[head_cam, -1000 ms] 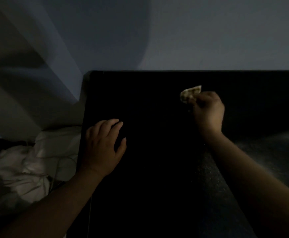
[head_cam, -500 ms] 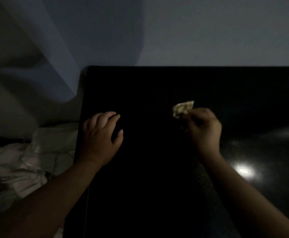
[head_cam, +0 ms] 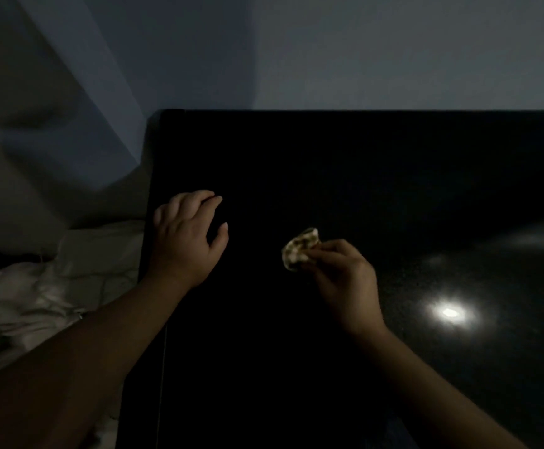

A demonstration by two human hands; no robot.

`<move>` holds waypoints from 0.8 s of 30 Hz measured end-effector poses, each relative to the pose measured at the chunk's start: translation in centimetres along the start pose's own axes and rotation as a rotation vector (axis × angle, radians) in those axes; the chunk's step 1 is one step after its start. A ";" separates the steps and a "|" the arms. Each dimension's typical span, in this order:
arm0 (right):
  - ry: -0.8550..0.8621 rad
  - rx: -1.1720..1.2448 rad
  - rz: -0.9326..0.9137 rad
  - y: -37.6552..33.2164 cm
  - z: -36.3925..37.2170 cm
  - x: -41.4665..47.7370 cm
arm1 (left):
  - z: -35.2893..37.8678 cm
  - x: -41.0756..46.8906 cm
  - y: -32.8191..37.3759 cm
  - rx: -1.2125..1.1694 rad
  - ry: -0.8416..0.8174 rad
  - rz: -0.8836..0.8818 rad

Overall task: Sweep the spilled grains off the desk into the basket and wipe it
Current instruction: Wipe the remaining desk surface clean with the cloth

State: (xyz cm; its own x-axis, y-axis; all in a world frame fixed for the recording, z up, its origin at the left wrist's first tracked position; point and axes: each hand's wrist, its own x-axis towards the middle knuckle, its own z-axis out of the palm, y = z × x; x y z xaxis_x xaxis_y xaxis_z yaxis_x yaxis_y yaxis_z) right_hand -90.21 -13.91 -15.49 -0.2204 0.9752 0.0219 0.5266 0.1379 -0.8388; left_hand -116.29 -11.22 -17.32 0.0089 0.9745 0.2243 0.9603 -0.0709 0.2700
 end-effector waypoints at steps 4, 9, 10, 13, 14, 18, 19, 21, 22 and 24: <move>0.286 -0.095 -0.003 0.5 -2.3 2.2 | -0.1 0.0 0.0 0.005 -0.031 -0.001; 0.295 -0.181 0.102 2.6 -3.2 4.8 | -0.1 -0.1 -0.1 0.009 -0.027 0.008; 0.288 -0.173 0.092 2.6 -2.6 4.1 | -0.1 -0.1 -0.1 0.011 -0.029 0.008; 0.242 -0.163 0.026 2.0 -0.8 0.3 | -0.1 -0.1 -0.2 0.015 -0.028 0.006; 0.208 -0.154 0.016 1.6 -0.4 -1.0 | -0.1 -0.1 -0.2 0.017 -0.027 0.004; 0.085 0.014 0.033 -0.6 -0.2 -3.6 | -0.2 -0.1 -0.3 0.014 -0.049 0.001; 0.127 0.007 0.011 -0.9 -0.6 -3.3 | -0.3 -0.2 -0.2 0.005 -0.060 0.008; 0.268 -0.081 -0.016 -0.7 -1.9 -1.6 | -0.9 -0.8 0.1 -0.057 -0.069 0.007; 0.325 -0.133 -0.002 -0.4 -2.7 -0.5 | -1.3 -1.5 0.3 -0.094 -0.058 -0.005; 0.351 -0.208 0.095 0.7 -3.8 1.2 | -2.1 -3.6 0.9 -0.150 -0.019 -0.016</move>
State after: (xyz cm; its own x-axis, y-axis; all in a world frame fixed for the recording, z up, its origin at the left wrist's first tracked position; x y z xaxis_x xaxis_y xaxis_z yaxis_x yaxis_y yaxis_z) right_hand -87.00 -12.01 -13.94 0.1114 0.9802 0.1635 0.6937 0.0411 -0.7191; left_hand -116.03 -15.25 -15.94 0.0000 0.9795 0.2015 0.9080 -0.0844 0.4104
